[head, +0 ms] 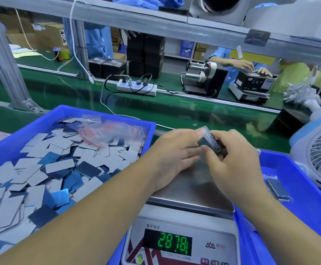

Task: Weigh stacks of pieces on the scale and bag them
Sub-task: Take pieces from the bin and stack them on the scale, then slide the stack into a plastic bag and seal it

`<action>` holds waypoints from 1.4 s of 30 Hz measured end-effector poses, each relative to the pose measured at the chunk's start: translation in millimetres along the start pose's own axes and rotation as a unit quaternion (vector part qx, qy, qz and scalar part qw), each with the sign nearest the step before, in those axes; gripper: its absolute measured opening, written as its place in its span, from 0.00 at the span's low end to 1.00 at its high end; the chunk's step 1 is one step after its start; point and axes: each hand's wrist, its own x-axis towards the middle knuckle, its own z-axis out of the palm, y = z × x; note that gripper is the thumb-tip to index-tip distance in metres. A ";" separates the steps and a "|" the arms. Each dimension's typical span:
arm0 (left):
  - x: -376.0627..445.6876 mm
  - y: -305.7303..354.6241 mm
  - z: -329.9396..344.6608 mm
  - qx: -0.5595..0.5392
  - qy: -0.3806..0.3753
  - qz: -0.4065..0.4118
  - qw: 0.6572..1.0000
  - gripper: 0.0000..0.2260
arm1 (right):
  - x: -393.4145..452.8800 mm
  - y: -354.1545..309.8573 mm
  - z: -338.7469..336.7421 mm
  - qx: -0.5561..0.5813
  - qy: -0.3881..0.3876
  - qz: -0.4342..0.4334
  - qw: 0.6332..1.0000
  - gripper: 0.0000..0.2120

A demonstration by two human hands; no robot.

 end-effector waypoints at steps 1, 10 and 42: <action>-0.3 -4.3 4.2 -0.004 -0.014 0.009 1.000 0.15 | -0.5 -2.1 0.1 -0.003 0.010 -0.009 1.000 0.07; 0.4 -2.2 1.3 -0.011 0.000 0.001 1.000 0.15 | -3.1 -1.7 4.8 -0.010 -0.035 -0.043 0.998 0.17; -11.2 20.3 -20.4 0.054 -0.208 -0.075 0.974 0.23 | -1.6 -6.5 -15.4 0.151 -0.128 -0.122 0.973 0.37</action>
